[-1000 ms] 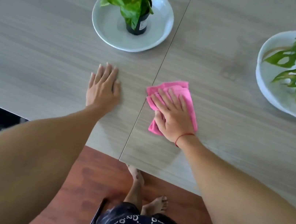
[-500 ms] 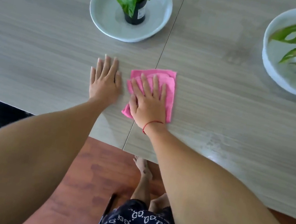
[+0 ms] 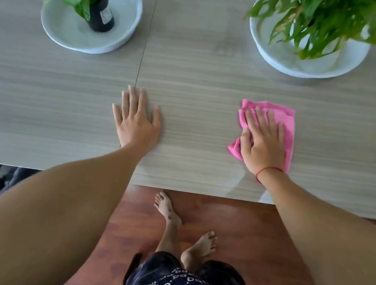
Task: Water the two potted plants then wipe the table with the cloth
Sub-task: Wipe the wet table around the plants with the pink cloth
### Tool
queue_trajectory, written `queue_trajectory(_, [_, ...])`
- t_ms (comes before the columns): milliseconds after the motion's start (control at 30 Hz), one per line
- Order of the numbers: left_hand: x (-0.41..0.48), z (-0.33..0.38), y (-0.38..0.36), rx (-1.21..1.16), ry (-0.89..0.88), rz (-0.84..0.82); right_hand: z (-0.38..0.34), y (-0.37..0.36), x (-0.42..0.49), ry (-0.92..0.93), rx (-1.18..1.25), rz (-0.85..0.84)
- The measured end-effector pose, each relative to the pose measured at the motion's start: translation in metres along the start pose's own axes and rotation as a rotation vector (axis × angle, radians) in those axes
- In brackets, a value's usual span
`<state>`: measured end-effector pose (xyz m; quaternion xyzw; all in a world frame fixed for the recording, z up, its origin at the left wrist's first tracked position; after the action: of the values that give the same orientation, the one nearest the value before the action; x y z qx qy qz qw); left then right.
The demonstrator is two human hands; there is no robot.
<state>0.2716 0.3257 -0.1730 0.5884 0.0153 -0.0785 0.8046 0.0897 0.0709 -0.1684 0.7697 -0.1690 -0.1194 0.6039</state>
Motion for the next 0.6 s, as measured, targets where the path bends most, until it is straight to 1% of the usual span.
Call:
queue_trajectory(100, [0.001,0.001,-0.001,-0.005,-0.011,0.009,0.013,0.002,0.001,-0.148,-0.021,0.007])
queue_trajectory(167, [0.0,-0.001,-0.002,-0.008,-0.007,0.012,-0.007,-0.009,0.01,-0.27,0.0,-0.013])
queue_trajectory(200, [0.0,-0.001,-0.003,-0.008,-0.008,0.015,-0.026,-0.015,0.017,-0.283,0.015,-0.019])
queue_trajectory(233, [0.0,-0.001,-0.003,-0.01,-0.01,0.018,-0.049,-0.022,0.023,-0.252,0.029,-0.033])
queue_trajectory(300, [0.001,-0.001,-0.002,-0.02,-0.01,0.026,-0.1,-0.035,0.032,-0.106,0.029,-0.089])
queue_trajectory(367, [0.001,-0.002,-0.001,-0.022,-0.007,0.034,-0.132,-0.045,0.032,0.024,0.02,-0.135])
queue_trajectory(433, [0.002,-0.001,-0.002,-0.024,-0.007,0.025,-0.138,-0.043,0.026,0.1,0.055,-0.121])
queue_trajectory(533, [0.002,0.0,-0.001,-0.004,0.003,0.003,-0.133,-0.039,0.005,0.294,0.066,-0.108])
queue_trajectory(600, [0.002,0.001,0.001,-0.008,0.04,-0.015,-0.12,-0.033,-0.008,0.356,0.065,-0.091])
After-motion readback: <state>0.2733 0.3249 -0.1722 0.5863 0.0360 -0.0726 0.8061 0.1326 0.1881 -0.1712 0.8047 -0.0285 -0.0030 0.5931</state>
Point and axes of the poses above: each hand's wrist, its own x-axis towards the middle knuckle, its own y-axis out of the back of the hand, z = x × y, the point moved 10 cm from there along x, towards the middle knuckle, and after that the axes turned 9 degrees about y, right-handed, at the moved point
